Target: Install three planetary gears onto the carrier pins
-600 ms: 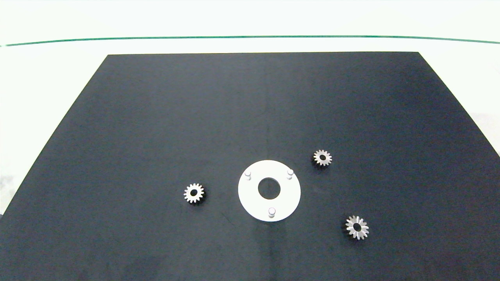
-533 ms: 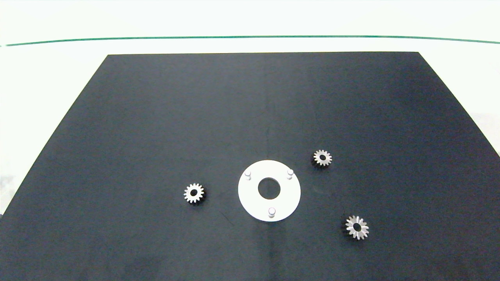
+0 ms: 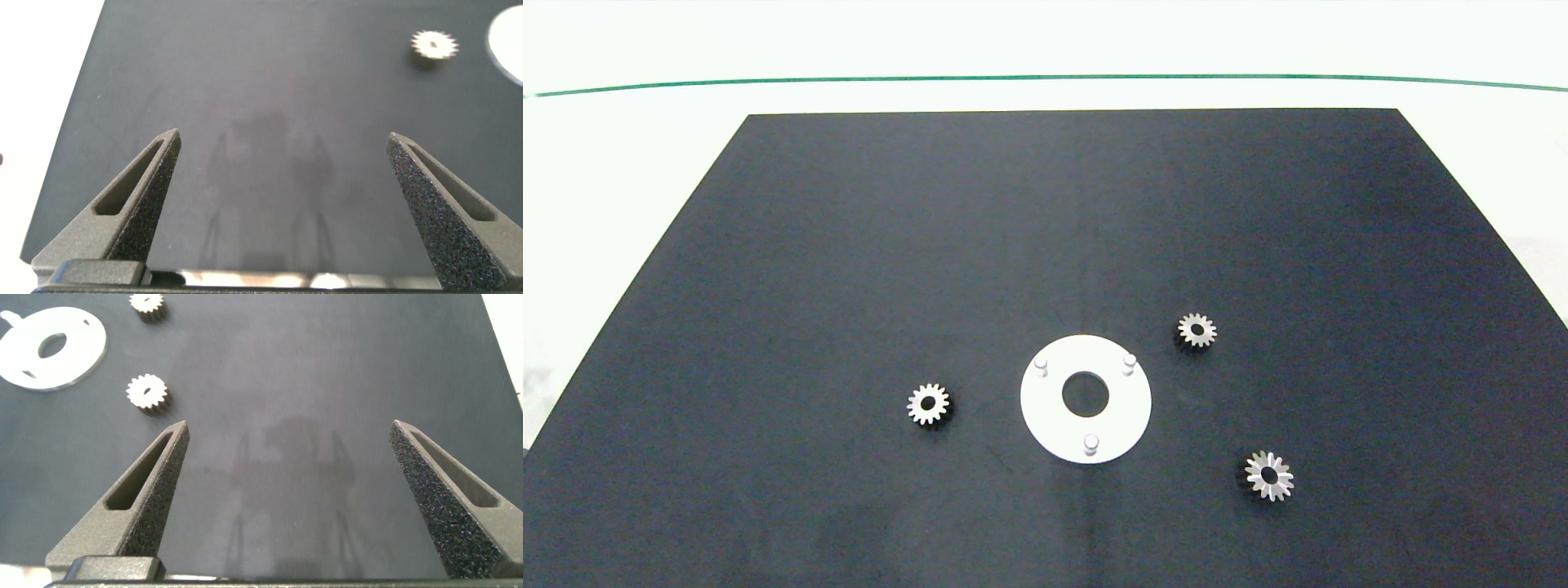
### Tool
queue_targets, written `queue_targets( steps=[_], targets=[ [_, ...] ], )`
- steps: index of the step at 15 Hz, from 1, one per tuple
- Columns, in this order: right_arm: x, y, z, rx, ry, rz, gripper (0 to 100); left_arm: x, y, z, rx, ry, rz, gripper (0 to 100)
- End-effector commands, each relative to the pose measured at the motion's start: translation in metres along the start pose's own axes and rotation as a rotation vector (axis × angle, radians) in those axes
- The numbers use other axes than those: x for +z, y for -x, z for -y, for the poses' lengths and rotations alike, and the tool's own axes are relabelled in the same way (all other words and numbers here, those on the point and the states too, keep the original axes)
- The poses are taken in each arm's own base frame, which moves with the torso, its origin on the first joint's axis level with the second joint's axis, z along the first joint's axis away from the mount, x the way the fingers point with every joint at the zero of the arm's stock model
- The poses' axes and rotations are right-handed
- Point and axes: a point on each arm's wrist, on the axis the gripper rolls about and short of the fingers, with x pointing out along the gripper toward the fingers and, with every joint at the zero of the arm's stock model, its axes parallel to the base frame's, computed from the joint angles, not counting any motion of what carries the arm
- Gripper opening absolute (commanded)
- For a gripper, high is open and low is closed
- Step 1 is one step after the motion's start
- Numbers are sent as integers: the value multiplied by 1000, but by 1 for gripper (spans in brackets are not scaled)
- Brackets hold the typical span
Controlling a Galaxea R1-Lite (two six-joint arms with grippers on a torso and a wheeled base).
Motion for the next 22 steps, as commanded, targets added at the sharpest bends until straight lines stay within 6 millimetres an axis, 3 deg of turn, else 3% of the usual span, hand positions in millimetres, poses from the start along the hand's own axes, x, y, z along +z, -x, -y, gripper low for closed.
queue_targets(
  steps=[1, 3, 6, 9, 12, 16, 22],
  targets=[
    [55, -1, 2, 65, 30, -160, 100, 45, 7, -6, -128, -54, -128, 100],
    [70, -3, 5, 149, 49, -212, 100, 46, 4, -6, -126, -72, -146, 100],
    [69, -18, 3, 199, 83, -344, 100, 44, -1, -5, -123, -118, -180, 100],
    [69, -52, -4, 236, 139, -495, 100, 41, -3, -4, -117, -140, -192, 100],
    [74, -87, -13, 272, 199, -493, 100, 41, -2, -4, -117, -140, -190, 100],
    [63, -123, -28, 369, 266, -573, 100, 40, -2, -4, -117, -141, -187, 100],
    [52, -149, -63, 482, 377, -605, 100, 41, -1, -4, -110, -140, -183, 100]
  ],
)
